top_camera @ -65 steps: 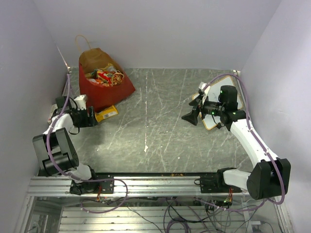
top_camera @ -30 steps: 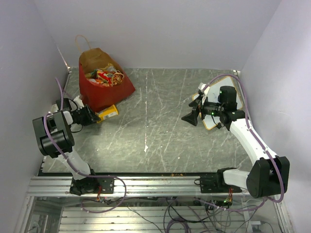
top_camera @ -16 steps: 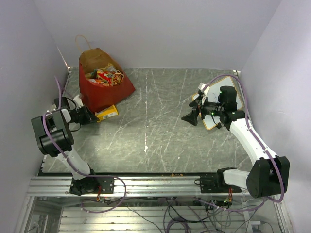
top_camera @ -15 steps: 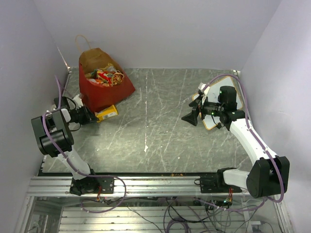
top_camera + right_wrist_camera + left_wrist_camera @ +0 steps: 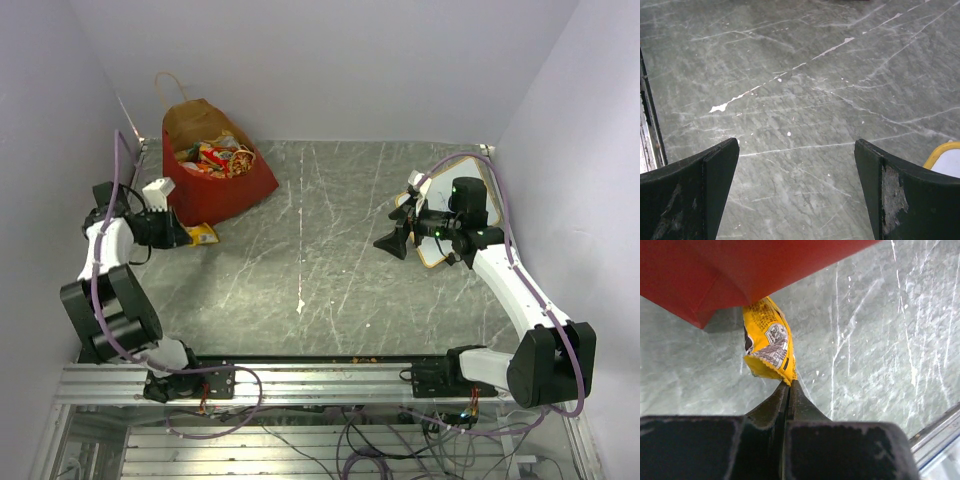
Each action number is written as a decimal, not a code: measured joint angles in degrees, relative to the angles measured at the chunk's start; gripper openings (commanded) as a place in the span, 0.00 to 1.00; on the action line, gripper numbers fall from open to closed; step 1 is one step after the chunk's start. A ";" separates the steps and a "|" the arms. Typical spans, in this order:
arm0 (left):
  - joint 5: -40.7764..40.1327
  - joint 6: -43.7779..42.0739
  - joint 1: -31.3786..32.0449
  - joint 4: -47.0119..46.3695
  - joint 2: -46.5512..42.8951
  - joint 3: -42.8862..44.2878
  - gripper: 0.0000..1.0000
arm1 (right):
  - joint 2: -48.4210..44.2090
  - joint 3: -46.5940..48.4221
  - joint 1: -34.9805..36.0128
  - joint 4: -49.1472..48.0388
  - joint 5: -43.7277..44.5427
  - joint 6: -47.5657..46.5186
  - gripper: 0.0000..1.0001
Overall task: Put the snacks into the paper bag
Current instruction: Pick up the snack from the center of the board, then place the snack in the paper bag.
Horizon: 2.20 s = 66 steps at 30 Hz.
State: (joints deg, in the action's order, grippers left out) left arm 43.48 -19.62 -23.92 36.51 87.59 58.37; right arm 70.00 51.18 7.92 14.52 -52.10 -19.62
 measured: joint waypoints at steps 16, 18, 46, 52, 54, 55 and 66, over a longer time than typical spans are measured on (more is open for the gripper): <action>-12.11 -20.48 -0.07 23.43 -26.29 10.97 0.07 | -1.22 -0.20 0.00 -0.09 -1.07 0.07 1.00; -12.37 -20.52 -0.07 25.22 -28.50 14.05 0.07 | -1.55 -0.20 -0.02 -0.09 -1.27 0.11 1.00; -7.52 7.48 3.26 14.43 -10.95 49.59 0.07 | -3.32 -0.20 -0.11 -0.55 -2.16 0.94 1.00; -15.13 10.34 13.27 9.70 -5.77 49.57 0.07 | -3.32 -0.20 -0.11 -0.55 -2.16 0.94 1.00; -17.99 10.71 15.87 8.22 -4.20 49.59 0.07 | -3.32 -0.20 -0.11 -0.55 -2.16 0.94 1.00; -19.43 10.75 16.98 7.56 -3.43 49.59 0.07 | -3.32 -0.20 -0.11 -0.55 -2.16 0.94 1.00; -32.46 8.37 24.35 5.09 8.98 49.75 0.07 | -3.32 -0.20 -0.11 -0.55 -2.14 0.94 1.00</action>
State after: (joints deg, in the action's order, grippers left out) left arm 11.03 -11.25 0.43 41.60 96.57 108.12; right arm 66.67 50.98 7.81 13.98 -54.24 -18.68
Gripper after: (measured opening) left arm 0.075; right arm 0.999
